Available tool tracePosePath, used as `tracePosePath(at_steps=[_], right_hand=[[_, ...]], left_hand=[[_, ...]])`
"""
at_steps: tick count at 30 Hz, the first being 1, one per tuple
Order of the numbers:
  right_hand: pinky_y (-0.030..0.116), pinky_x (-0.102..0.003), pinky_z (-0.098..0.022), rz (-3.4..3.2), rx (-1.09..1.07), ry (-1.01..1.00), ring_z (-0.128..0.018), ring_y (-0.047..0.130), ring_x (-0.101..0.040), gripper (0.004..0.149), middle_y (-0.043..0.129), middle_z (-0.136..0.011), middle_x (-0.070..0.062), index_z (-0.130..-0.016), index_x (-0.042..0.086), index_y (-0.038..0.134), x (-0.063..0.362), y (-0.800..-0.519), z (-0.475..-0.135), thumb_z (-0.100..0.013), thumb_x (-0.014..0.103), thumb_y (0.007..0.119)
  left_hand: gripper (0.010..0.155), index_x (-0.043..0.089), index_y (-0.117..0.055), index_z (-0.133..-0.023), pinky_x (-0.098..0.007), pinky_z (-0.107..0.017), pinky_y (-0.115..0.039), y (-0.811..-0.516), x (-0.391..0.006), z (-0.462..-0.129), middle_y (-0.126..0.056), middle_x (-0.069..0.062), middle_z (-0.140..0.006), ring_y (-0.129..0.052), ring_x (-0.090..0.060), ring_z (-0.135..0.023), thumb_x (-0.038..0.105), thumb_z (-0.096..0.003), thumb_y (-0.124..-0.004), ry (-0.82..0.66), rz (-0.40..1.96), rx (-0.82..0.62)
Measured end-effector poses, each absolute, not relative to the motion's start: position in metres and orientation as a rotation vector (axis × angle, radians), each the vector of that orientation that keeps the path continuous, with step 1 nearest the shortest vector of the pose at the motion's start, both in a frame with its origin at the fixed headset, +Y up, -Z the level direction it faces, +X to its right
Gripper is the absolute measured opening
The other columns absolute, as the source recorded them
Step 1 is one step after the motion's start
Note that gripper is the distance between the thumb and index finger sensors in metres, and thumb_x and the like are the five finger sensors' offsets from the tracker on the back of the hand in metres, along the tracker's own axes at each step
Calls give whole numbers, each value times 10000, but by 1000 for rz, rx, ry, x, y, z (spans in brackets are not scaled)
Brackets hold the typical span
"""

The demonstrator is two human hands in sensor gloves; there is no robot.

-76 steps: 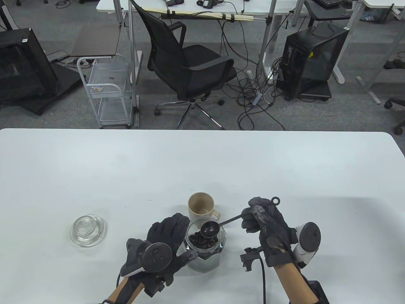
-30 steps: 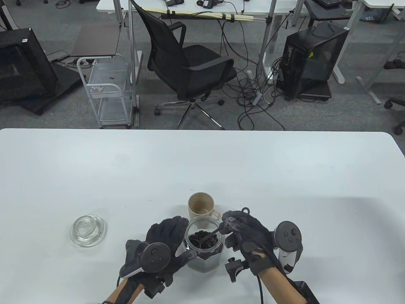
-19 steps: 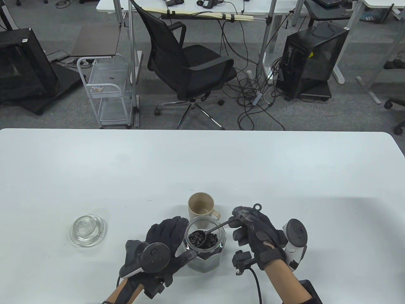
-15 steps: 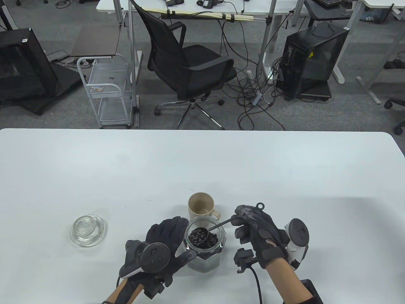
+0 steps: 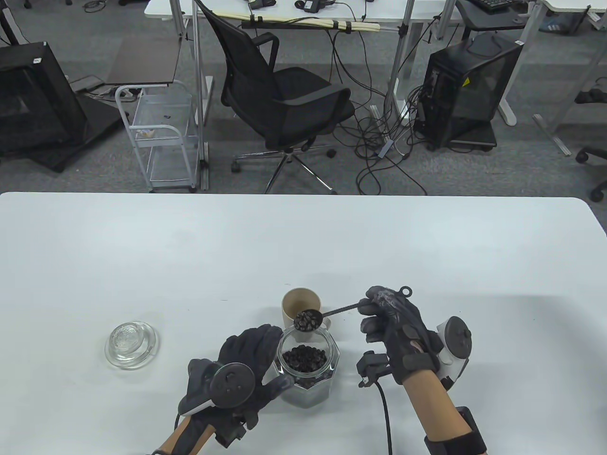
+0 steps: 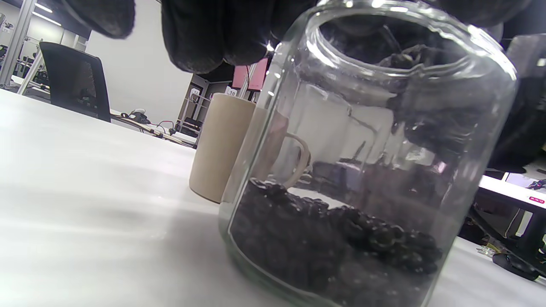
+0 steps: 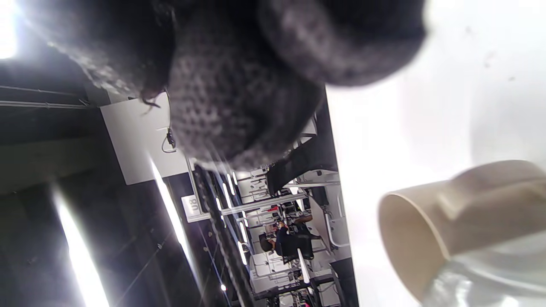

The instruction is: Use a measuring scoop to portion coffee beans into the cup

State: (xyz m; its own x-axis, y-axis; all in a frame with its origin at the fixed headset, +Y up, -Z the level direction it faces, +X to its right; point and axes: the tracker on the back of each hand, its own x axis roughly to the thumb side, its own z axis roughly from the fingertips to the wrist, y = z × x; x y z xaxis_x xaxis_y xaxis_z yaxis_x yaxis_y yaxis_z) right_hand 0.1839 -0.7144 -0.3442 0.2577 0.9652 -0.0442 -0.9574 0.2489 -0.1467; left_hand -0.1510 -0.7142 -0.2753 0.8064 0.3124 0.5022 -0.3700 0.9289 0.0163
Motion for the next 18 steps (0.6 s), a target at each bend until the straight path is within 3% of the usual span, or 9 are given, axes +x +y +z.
tracePosePath(at_steps=[11,18], right_hand=[[890,-248,-197,1400,-235,-134,-310,1063,-128,413,1069,-608,-101,-844,213,879,176,-736,-372,-534,480,827],[883,-281,-236,1579,-125,-236,-360,1057,-165,416,1056,-648,-119,-858,233,880,167,-732,-373,-516,466,833]], left_hand=[[932,179,-319,-1170,-709,-749,-528,-714,-151,-275,-481,-123,-1244,-625,-411,-1109,799,-493,-475,-522,359,108],[930,177,-309,-1170,-707,-750,-530,-715,-151,-275,-486,-120,-1242,-628,-409,-1108,797,-494,-466,-522,354,108]])
